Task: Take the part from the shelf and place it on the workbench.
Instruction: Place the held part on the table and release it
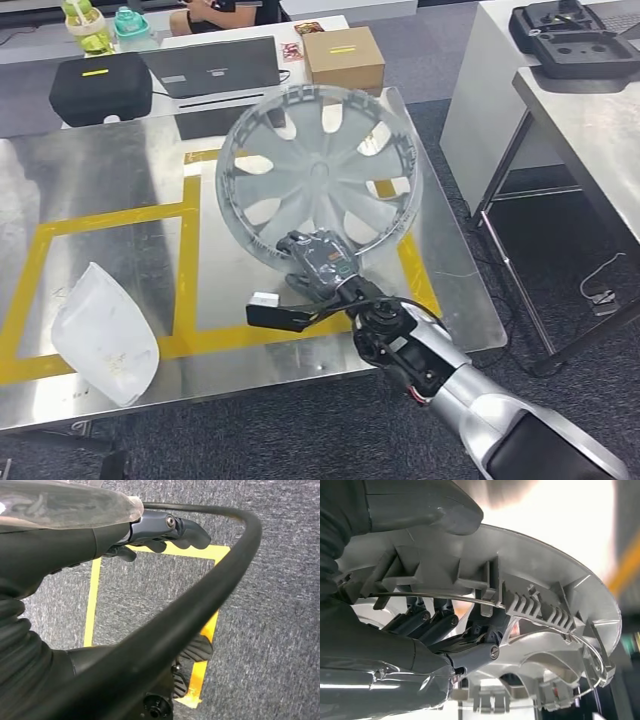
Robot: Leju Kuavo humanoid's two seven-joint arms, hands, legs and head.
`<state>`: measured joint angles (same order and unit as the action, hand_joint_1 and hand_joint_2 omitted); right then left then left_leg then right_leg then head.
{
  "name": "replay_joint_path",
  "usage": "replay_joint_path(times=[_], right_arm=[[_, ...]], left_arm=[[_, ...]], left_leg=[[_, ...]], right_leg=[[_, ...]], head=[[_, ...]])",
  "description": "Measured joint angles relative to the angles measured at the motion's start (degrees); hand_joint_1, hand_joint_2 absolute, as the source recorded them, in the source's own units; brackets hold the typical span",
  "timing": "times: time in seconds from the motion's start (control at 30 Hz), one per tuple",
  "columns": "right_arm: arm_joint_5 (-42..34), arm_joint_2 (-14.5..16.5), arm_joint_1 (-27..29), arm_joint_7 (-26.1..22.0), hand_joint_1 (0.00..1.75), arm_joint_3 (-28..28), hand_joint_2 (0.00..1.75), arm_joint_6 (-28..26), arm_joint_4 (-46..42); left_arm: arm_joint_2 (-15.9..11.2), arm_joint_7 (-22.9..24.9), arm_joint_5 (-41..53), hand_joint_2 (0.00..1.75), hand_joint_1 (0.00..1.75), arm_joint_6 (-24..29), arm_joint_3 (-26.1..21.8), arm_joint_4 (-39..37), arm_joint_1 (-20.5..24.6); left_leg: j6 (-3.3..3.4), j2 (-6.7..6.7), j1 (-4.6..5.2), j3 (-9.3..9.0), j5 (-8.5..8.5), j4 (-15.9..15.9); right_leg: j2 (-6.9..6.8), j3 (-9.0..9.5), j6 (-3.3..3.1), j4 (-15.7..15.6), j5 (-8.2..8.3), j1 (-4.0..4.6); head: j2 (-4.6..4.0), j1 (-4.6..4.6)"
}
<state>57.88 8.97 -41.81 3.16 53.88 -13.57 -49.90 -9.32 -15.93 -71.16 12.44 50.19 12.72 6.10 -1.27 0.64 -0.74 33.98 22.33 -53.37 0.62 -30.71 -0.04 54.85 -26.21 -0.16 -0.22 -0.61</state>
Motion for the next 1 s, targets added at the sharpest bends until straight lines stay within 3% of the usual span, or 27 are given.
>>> replay_joint_path(times=[0.3, 0.43, 0.47, 0.6, 0.77, 0.93, 1.0], right_arm=[[1.51, 2.85, 1.9, 0.33, 1.61, 2.79, 1.75, 2.9, 12.66], [1.51, 3.74, 1.41, 0.01, 0.0, 3.07, 0.0, 3.46, 14.98], [1.51, 3.93, 1.34, -0.15, 0.0, 3.17, 0.0, 3.84, 15.44], [1.32, 4.63, 1.08, -0.51, 0.0, 3.35, 0.0, 4.21, 16.81], [-2.02, 5.03, 1.31, -2.97, 0.0, 3.24, 0.0, 1.5, 17.59], [-14.75, 5.09, 2.1, -11.87, 0.0, 0.68, 0.0, -0.82, 15.41], [-18.52, 5.08, 2.13, -13.38, 0.0, -0.63, 0.0, -0.29, 13.53]], left_arm=[[-0.02, -0.09, 0.61, 1.75, 0.0, -0.77, 0.52, 0.0, 0.04], [-0.02, -0.2, 0.85, 1.75, 0.0, -0.81, 0.68, 0.0, 0.1], [-0.02, -0.26, 1.01, 1.75, 0.0, -0.84, 0.7, 0.0, 0.13], [-0.04, -0.35, 0.97, 0.0, 0.0, -0.81, 0.76, 0.0, 0.22], [-0.1, -0.27, 0.17, 0.0, 0.0, -0.79, 0.76, 0.0, 0.18], [-0.1, -0.24, 0.16, 0.0, 0.0, -0.76, 0.76, 0.0, -0.02], [-0.11, -0.24, 0.15, 0.0, 0.0, -0.74, 0.76, 0.0, -0.04]], left_leg=[[-0.25, -0.04, 0.03, -0.04, 0.18, 0.0], [-0.24, -0.1, 0.03, -0.32, 0.29, 0.0], [-0.25, -0.11, 0.03, -0.39, 0.31, 0.0], [-0.28, -0.15, 0.03, -0.65, 0.36, 0.01], [-0.3, -0.14, 0.03, -0.75, 0.36, 0.01], [-0.3, -0.14, 0.03, -0.75, 0.36, 0.01], [-0.3, -0.14, 0.04, -0.75, 0.36, 0.0]], right_leg=[[0.05, 0.22, -0.06, -0.36, -0.04, -0.05], [0.11, 0.5, -0.06, -0.51, -0.05, -0.05], [0.12, 0.56, -0.05, -0.52, -0.05, -0.05], [0.16, 0.79, -0.04, -0.53, -0.06, -0.05], [0.15, 0.9, -0.04, -0.52, -0.06, -0.05], [0.16, 0.92, -0.04, -0.53, -0.06, -0.05], [0.16, 0.92, -0.03, -0.56, -0.06, -0.05]], head=[[0.0, 0.13], [0.0, 0.19], [0.0, 0.2], [0.0, 0.26], [0.0, 0.29], [0.0, 0.54], [0.0, 0.66]])
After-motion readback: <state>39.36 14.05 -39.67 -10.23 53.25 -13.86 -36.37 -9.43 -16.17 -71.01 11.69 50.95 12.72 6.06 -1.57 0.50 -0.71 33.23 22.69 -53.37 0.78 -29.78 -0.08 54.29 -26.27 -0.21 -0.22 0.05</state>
